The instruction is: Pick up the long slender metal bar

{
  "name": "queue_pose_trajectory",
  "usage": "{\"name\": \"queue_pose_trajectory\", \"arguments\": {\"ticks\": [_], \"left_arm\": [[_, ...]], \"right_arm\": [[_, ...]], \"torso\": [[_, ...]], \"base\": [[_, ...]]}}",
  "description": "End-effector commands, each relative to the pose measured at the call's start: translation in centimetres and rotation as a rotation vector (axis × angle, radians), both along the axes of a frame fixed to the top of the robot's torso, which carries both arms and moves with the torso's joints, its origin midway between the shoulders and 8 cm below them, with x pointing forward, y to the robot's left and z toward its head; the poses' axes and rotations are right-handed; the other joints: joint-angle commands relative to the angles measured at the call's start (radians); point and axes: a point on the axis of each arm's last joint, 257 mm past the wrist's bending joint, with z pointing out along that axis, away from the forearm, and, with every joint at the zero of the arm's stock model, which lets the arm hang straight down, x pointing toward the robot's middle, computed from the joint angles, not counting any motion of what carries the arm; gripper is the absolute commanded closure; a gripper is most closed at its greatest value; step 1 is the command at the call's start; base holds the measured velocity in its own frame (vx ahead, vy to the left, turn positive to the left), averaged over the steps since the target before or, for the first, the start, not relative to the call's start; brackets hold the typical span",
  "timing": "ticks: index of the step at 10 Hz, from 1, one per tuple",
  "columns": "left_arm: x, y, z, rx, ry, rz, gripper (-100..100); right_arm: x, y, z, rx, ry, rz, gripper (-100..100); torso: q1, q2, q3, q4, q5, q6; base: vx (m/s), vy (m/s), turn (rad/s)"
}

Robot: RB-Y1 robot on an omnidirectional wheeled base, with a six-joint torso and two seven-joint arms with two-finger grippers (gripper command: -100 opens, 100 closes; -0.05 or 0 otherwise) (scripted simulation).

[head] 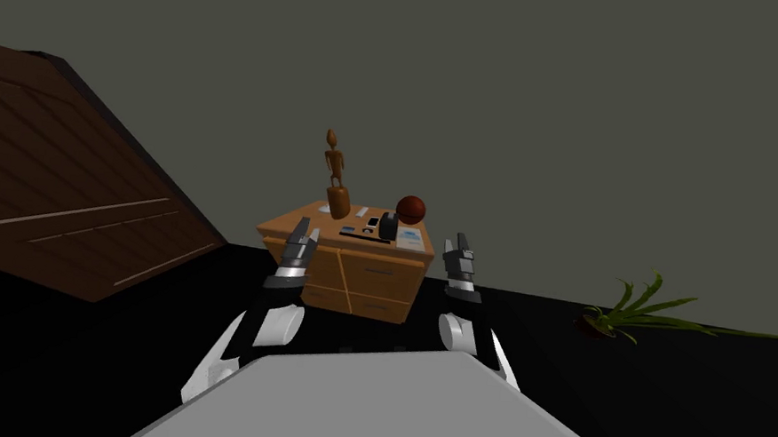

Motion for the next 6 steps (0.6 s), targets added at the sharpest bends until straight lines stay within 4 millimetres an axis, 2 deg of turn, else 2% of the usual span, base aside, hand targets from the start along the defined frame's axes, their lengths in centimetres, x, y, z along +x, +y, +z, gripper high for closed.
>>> {"name": "queue_pose_trajectory", "arguments": {"ticks": [1, 3, 6], "left_arm": [[0.8, -0.2, -0.1, 0.003, 0.007, -0.009, -100], [3.1, -1.1, -0.5, 0.019, 0.048, -0.035, -100], [5.1, -2.0, -0.1, 0.029, 0.068, -0.053, -100]], "right_arm": [[0.0, 0.0, 0.0, 0.000, 0.000, 0.000, 0], [0.0, 0.0, 0.0, 0.000, 0.000, 0.000, 0], [0.0, 0.0, 0.0, 0.000, 0.000, 0.000, 0]], "torso": [[0.000, 0.000, 0.000, 0.000, 0.000, 0.000], [0.000, 0.000, 0.000, 0.000, 0.000, 0.000], [0.000, 0.000, 0.000, 0.000, 0.000, 0.000]], "base": [[0.013, 0.001, -0.036], [0.024, 0.001, -0.085], [0.020, 0.001, -0.038]]}}
